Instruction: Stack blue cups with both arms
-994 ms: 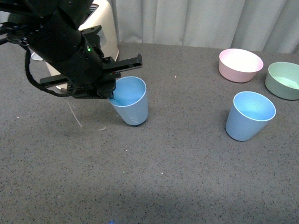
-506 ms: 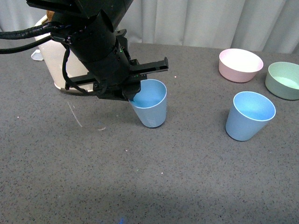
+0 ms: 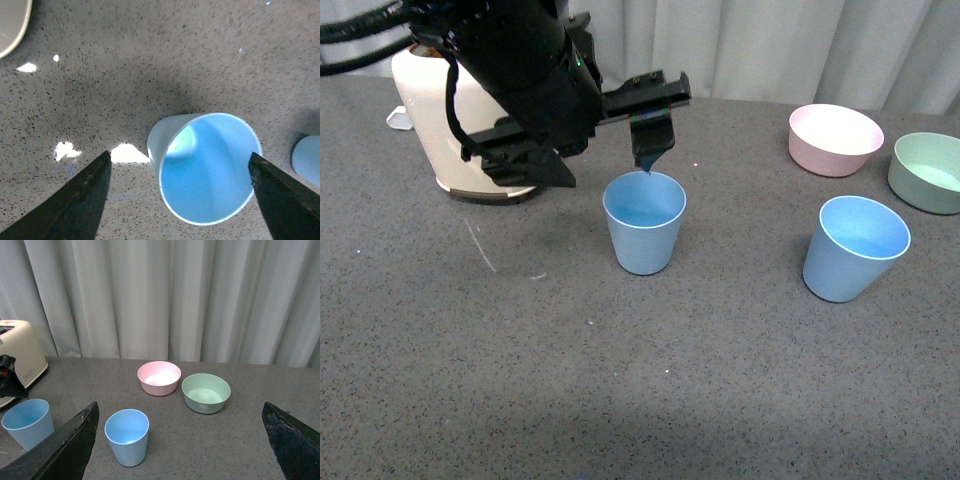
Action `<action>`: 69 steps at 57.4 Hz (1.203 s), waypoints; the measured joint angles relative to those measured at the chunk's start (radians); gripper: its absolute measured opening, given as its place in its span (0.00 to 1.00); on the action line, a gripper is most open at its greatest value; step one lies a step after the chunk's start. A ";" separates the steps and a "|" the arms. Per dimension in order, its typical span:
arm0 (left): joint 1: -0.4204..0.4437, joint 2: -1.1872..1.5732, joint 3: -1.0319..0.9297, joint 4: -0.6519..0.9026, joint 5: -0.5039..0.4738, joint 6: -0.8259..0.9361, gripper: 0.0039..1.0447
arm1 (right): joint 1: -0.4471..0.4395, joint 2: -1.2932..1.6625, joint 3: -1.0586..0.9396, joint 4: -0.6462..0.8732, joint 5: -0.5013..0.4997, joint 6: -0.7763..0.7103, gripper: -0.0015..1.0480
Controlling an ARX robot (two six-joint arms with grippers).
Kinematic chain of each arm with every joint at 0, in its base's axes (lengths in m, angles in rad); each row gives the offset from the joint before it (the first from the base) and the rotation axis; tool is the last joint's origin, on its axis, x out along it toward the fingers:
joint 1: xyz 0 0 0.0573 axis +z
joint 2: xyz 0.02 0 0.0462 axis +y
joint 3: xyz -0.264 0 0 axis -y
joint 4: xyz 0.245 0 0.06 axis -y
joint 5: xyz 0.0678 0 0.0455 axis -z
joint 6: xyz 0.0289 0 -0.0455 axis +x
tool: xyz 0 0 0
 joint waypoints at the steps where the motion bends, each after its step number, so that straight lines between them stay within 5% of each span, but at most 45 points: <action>1: 0.000 -0.008 -0.001 0.001 0.000 0.001 0.84 | 0.000 0.000 0.000 0.000 0.000 0.000 0.91; 4: -0.002 -0.020 -0.004 0.009 -0.008 0.004 0.94 | 0.000 0.000 0.000 0.000 0.000 0.000 0.91; 12: 0.005 -0.090 -0.365 0.742 -0.361 0.280 0.72 | 0.000 0.000 0.000 0.000 -0.002 0.000 0.91; 16: 0.047 -0.154 -0.576 1.160 -0.366 0.371 0.58 | 0.000 0.000 0.000 0.000 0.001 0.000 0.91; 21: 0.104 -0.306 -0.743 1.410 -0.330 0.419 0.39 | 0.000 0.000 0.000 0.000 0.001 0.000 0.91; 30: 0.183 -0.475 -0.977 1.442 -0.251 0.440 0.03 | 0.000 0.000 0.000 0.000 -0.002 0.000 0.91; 53: 0.292 -0.839 -1.226 1.335 -0.144 0.452 0.03 | 0.000 0.000 0.000 0.000 0.000 0.000 0.91; 69: 0.399 -1.154 -1.322 1.116 -0.044 0.452 0.03 | 0.000 0.000 0.000 0.000 0.000 0.000 0.91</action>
